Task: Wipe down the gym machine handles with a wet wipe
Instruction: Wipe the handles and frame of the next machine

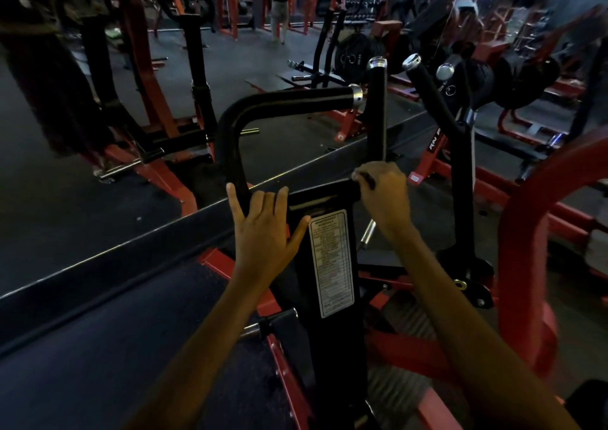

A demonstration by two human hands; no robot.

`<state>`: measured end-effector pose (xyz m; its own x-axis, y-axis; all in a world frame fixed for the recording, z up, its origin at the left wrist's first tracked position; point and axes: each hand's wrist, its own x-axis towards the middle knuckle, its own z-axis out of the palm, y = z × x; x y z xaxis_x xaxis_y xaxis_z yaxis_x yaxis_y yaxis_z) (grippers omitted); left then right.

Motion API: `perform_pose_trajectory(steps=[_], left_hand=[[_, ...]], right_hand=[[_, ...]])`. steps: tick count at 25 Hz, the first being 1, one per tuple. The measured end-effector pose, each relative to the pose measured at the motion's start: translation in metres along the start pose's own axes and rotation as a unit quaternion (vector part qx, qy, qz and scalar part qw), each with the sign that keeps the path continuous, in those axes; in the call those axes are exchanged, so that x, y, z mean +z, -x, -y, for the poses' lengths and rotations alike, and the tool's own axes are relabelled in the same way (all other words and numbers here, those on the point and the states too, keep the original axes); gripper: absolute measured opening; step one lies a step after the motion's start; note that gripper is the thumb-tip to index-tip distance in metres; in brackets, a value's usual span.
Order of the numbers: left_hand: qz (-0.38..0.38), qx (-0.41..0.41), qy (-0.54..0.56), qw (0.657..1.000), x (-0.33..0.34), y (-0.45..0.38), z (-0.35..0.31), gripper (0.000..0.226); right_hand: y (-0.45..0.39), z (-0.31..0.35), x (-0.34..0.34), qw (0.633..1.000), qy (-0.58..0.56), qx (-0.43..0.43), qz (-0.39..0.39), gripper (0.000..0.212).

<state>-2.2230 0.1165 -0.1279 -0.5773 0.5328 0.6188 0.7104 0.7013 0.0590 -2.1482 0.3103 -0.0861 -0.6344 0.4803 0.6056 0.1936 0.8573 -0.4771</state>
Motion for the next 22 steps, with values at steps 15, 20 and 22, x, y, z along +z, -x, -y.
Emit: perform_pose_trajectory(steps=[15, 20, 22], left_hand=[[0.044, -0.02, 0.074, 0.996, -0.01, -0.026, -0.044, 0.078], [0.104, 0.04, 0.014, 0.994, 0.014, -0.032, -0.053, 0.069], [0.056, 0.045, 0.01, 0.997, 0.02, -0.031, -0.051, 0.067]], right_hand=[[0.012, -0.008, -0.01, 0.997, 0.031, -0.023, 0.074, 0.023], [0.001, -0.019, -0.012, 0.997, -0.047, 0.02, -0.065, 0.005], [0.013, -0.012, 0.001, 0.996, -0.053, 0.016, -0.072, 0.012]])
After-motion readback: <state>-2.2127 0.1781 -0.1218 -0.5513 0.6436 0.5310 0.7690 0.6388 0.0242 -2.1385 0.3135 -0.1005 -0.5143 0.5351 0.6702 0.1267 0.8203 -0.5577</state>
